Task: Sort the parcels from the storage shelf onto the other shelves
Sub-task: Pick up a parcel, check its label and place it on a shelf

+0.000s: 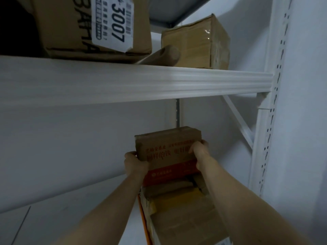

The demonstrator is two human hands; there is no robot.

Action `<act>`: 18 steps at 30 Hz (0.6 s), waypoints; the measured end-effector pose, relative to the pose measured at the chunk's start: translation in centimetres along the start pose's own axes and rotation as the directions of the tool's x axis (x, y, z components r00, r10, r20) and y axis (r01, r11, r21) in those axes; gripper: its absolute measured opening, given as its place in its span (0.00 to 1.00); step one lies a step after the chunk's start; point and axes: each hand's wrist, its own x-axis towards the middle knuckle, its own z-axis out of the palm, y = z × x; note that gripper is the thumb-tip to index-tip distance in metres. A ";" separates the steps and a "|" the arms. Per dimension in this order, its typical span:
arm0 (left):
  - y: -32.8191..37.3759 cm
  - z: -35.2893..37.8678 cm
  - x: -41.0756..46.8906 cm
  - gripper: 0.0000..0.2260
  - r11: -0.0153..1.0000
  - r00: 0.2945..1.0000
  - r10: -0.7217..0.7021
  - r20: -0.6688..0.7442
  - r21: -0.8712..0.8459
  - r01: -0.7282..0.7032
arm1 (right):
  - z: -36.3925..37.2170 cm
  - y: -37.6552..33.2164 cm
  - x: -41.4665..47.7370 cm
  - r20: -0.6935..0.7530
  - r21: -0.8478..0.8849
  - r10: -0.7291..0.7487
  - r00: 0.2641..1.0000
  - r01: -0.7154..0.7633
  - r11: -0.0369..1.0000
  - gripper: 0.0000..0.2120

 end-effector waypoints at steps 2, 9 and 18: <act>0.2 -0.1 0.0 0.29 1.000 1.000 -0.008 0.016 0.011 0.008 | 0.2 -0.4 -0.3 -0.002 -0.055 0.008 1.000 -0.008 0.998 0.33; 2.6 -0.9 -3.5 0.31 0.998 1.000 0.017 0.024 0.057 -0.018 | -0.3 -1.7 -5.1 0.035 -0.047 0.006 0.999 -0.005 0.999 0.29; 8.1 -1.5 -15.5 0.22 0.979 0.979 0.194 0.068 0.057 -0.198 | -6.0 -3.3 -15.6 0.182 0.005 -0.145 0.973 0.147 0.989 0.16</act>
